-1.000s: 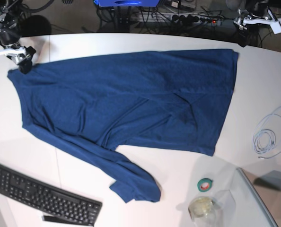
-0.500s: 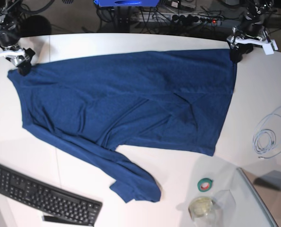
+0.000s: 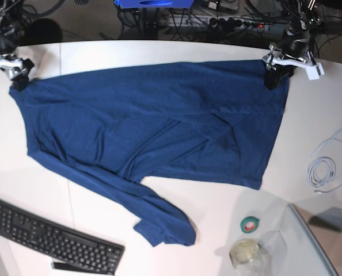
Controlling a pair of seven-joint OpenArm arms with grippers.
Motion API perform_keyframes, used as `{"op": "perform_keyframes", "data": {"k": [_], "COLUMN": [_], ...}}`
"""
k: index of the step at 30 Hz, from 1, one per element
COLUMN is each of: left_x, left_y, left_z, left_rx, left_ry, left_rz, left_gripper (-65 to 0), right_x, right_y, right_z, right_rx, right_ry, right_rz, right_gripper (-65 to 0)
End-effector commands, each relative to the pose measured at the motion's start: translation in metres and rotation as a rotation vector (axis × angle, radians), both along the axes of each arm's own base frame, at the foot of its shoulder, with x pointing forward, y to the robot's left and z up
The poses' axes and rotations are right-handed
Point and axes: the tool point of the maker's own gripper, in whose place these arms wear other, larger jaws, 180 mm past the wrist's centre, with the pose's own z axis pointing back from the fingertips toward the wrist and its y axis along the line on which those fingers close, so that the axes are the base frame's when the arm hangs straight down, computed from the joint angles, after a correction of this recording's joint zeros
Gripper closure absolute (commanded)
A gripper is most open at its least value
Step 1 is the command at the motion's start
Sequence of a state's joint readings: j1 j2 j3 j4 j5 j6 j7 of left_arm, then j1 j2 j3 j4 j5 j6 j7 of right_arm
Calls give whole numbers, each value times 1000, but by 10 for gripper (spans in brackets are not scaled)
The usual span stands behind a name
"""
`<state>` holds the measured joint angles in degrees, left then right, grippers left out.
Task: Layout the t-shirt on the table in an organized manner, then fold the t-shirt properly
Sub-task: 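Pull the held collar-side corners apart with both grippers to flatten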
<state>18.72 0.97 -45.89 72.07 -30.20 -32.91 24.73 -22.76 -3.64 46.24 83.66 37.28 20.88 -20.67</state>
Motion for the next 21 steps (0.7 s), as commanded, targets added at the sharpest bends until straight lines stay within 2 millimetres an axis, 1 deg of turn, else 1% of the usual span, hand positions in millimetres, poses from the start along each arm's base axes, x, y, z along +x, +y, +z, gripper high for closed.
{"op": "perform_keyframes", "data": {"k": [1,4,6,9,10,12,14,16,17,18,19,20,21], "left_x": [-9,-7,-7,-3,-1,-1,0,0,-1,-1,0,0,0], "left_y": [3,5,6,9,10,10,10,10,11,11,10,10,10], "left_z": [-4,-2,-1,1,2,1,2,2,2,2,2,2,2], "left_rx": [10,14,15,24,26,27,29,29,30,30,29,29,30], "left_ry": [40,34,34,27,26,27,27,27,27,27,27,27,28], "left_rz": [-6,-5,-7,-10,-13,-15,-18,-18,-17,-17,-18,-19,-20], "left_gripper": [-378,-276,-217,-166,-153,-118,-69,-16,0,0,0,0,0], "right_x": [11,14,15,13,15,19,25,30,32,32,32,31,30], "right_y": [-9,-11,-4,3,5,0,2,4,5,5,4,3,2], "right_z": [9,-1,-16,-35,-38,-41,-45,-48,-48,-48,-47,-47,-47], "right_rx": [-18,6,57,110,121,124,146,158,160,160,159,157,156], "right_ry": [-49,-29,7,40,42,46,44,41,38,38,37,37,38], "right_rz": [-7,-6,1,-11,-14,-14,-19,-22,-22,-22,-22,-26,-29], "right_gripper": [-500,-500,-500,-500,-500,-486,-434,-357,-314,-261,-197,-114,-57]}}
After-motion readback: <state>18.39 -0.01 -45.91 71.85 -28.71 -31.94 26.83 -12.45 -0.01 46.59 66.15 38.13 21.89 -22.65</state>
